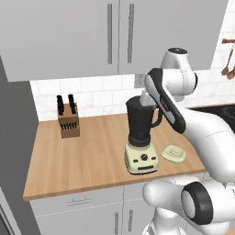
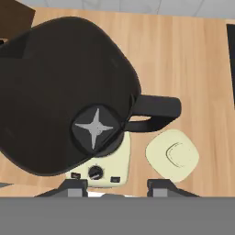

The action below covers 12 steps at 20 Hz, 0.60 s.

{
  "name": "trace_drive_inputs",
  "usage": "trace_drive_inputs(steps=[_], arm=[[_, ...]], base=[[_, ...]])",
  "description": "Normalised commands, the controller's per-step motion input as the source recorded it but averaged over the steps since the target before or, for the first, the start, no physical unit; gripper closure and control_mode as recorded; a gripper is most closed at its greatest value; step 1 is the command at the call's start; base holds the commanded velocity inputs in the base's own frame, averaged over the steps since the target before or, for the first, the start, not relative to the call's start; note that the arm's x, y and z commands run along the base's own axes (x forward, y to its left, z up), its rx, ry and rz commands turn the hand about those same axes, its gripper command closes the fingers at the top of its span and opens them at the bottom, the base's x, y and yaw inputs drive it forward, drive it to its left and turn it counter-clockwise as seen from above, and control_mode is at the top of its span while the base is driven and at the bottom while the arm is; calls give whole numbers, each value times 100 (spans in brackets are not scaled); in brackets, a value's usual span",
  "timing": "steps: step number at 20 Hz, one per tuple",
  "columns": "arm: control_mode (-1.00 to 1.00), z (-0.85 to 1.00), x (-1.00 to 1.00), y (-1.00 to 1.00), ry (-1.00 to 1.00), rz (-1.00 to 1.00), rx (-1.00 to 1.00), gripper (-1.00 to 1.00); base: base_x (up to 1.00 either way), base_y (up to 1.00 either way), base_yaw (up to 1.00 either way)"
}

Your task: Close the lid blender by securely placing the lid on top.

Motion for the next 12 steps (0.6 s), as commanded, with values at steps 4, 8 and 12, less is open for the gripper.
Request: trace_drive_inputs(steps=[4,8,12], arm=[[-100,-11,-16,-7,0,0,-4,-100],[-100,-51,-69,-77,0,-15,0,-100],[-100,-95,-71,-100,0,-22,6,-100]], base=[[0,0,0],[0,0,0],[0,0,0]])
